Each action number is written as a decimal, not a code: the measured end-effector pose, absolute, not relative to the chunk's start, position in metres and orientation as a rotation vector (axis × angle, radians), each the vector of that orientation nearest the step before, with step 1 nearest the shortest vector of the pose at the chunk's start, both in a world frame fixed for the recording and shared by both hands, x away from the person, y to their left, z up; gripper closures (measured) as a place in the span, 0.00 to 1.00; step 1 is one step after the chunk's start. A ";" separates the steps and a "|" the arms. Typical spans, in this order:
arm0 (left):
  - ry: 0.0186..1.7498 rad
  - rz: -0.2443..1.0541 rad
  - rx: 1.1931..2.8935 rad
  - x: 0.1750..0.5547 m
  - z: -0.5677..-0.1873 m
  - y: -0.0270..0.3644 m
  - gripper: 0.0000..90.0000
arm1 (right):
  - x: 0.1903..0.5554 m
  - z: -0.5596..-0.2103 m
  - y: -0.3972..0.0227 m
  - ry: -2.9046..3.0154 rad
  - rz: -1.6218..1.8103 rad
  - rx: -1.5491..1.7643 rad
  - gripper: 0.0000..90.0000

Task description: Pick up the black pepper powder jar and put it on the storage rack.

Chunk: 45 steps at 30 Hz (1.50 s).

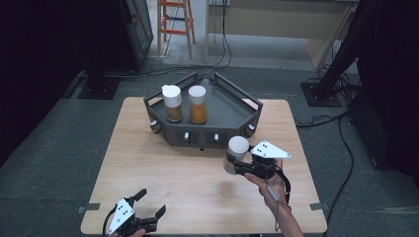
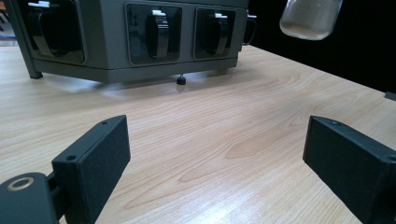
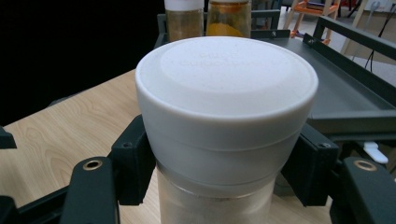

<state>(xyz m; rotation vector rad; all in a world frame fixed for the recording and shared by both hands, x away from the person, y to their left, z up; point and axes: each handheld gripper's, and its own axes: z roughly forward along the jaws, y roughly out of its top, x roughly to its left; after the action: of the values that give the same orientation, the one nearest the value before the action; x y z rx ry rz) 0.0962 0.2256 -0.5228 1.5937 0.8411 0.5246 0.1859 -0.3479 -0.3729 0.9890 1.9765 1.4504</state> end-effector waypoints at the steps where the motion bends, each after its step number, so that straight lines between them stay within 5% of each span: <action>1: 0.842 0.524 1.593 0.096 -0.523 0.226 0.08 | 0.187 -0.371 -0.347 1.978 1.453 0.988 0.39; 45: 0.841 0.524 1.584 0.096 -0.523 0.228 0.08 | 0.273 -0.306 -0.307 1.930 1.418 1.063 0.38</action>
<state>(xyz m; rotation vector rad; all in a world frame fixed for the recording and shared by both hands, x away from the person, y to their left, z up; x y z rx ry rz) 0.0963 0.2276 -0.5227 1.5842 0.8407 0.5244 0.2726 -0.3066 -0.3056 1.0629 1.9297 1.4183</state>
